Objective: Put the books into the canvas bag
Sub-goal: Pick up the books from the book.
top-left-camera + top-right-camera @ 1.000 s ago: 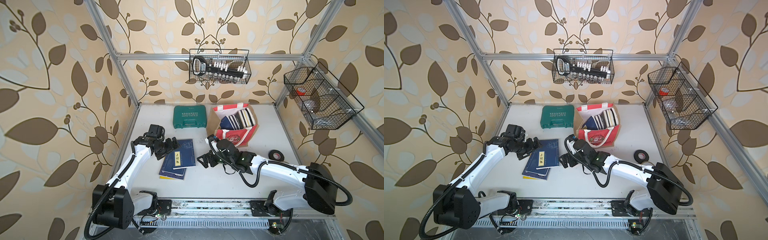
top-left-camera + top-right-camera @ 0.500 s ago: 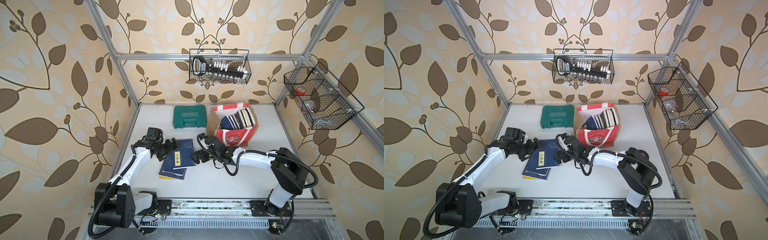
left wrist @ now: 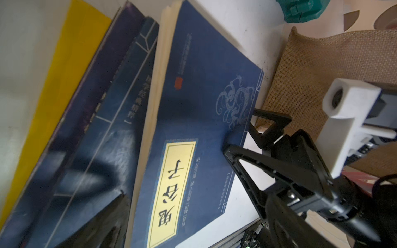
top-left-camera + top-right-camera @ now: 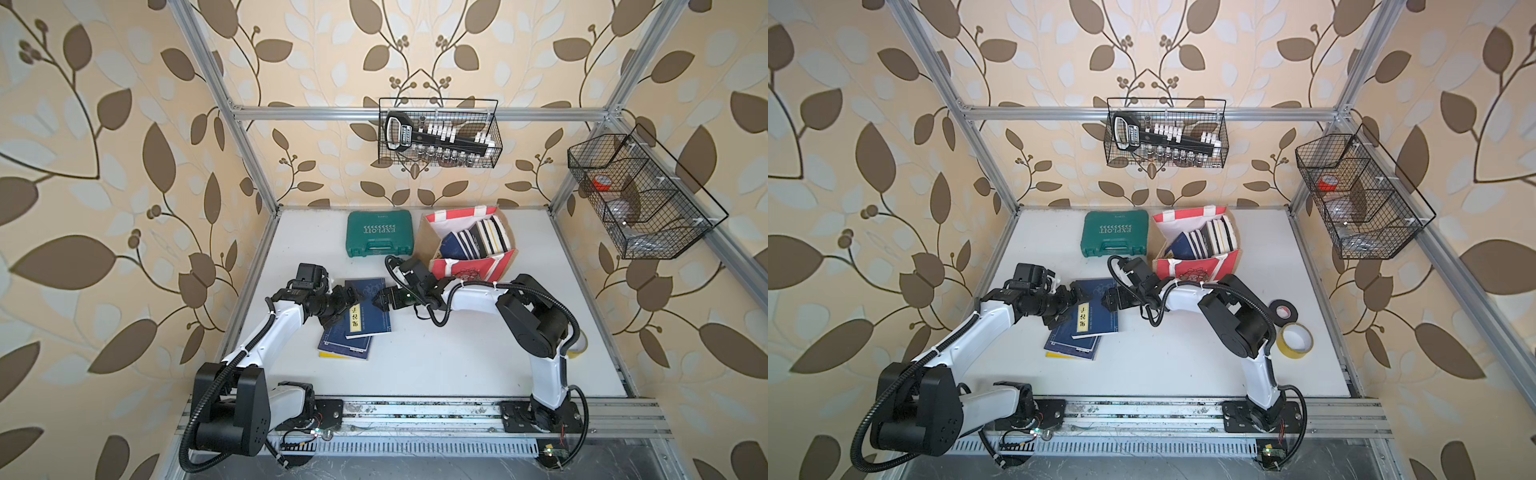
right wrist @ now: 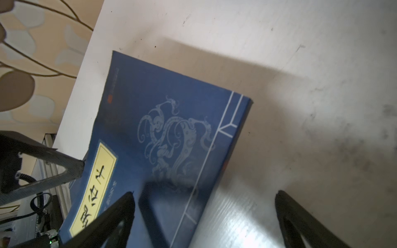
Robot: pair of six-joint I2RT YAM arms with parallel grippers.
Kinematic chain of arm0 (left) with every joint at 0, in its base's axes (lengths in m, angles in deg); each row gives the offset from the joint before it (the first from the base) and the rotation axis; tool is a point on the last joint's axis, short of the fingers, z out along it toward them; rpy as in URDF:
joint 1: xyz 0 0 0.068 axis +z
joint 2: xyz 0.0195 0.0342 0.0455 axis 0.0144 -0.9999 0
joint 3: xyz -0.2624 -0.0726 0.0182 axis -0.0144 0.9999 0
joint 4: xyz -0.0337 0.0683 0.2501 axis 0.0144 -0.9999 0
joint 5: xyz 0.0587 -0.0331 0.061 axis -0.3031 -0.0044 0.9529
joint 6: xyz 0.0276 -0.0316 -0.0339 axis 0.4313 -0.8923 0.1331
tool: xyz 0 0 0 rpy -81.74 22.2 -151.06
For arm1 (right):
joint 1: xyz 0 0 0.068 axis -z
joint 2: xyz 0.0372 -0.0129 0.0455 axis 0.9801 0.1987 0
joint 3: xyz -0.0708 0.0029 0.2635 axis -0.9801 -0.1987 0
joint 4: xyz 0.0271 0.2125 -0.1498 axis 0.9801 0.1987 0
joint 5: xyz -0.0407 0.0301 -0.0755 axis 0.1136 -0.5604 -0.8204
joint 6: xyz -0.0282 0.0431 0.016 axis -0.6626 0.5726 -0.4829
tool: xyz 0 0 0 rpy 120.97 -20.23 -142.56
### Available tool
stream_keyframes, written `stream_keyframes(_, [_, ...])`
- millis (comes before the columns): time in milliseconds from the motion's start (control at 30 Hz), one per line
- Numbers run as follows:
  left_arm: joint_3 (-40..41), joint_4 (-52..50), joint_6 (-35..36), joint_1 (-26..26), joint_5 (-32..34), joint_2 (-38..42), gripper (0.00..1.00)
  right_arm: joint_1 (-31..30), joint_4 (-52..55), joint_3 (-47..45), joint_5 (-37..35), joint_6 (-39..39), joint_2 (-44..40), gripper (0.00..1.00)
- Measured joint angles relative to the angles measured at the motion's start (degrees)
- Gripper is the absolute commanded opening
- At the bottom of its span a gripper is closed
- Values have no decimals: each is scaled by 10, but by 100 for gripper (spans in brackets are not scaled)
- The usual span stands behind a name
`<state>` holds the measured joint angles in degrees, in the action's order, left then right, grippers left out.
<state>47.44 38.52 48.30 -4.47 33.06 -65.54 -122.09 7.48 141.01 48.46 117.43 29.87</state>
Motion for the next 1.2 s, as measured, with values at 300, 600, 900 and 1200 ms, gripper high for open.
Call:
stream_keyframes(300, [0, 15, -11, 7, -2, -28, 99, 29, -86, 1, 105, 9, 24, 81])
stream_keyframes(600, [0, 39, -25, 7, -16, -49, 99, 28, -120, 6, 145, 25, 31, 53])
stream_keyframes(900, [0, 43, -29, 11, -24, -52, 99, 12, -121, 6, 133, 27, 9, 8])
stream_keyframes(1200, [0, 51, -29, 20, -38, -35, 99, -4, -91, -14, 104, 32, -58, 0])
